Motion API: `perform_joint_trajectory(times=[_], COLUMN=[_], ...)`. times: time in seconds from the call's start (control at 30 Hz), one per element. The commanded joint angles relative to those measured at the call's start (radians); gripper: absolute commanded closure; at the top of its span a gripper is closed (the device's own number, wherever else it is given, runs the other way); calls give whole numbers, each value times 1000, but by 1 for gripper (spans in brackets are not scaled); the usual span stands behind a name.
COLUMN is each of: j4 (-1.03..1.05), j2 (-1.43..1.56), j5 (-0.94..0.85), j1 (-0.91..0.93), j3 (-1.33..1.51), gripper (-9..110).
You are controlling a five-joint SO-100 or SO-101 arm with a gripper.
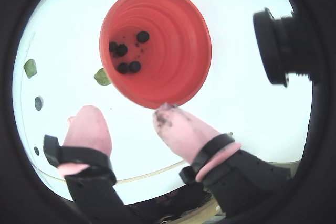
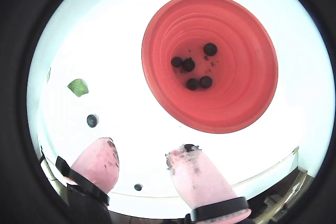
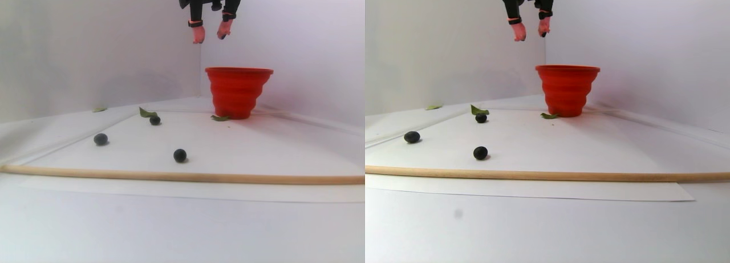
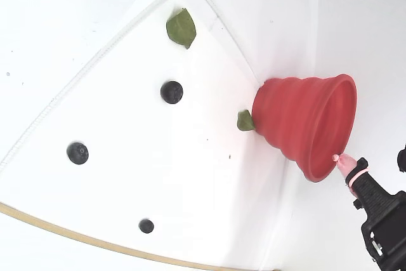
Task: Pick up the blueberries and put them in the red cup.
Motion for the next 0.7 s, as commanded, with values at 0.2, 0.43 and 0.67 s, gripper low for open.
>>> perform_joint_trajectory(times=[0.2,0.43,0.67], j4=[97,175,245], j2=[143,170,193], j5=[29,44,51], j1=[-31,-46,-61], j3=[5,25,57], gripper=[83,83,84])
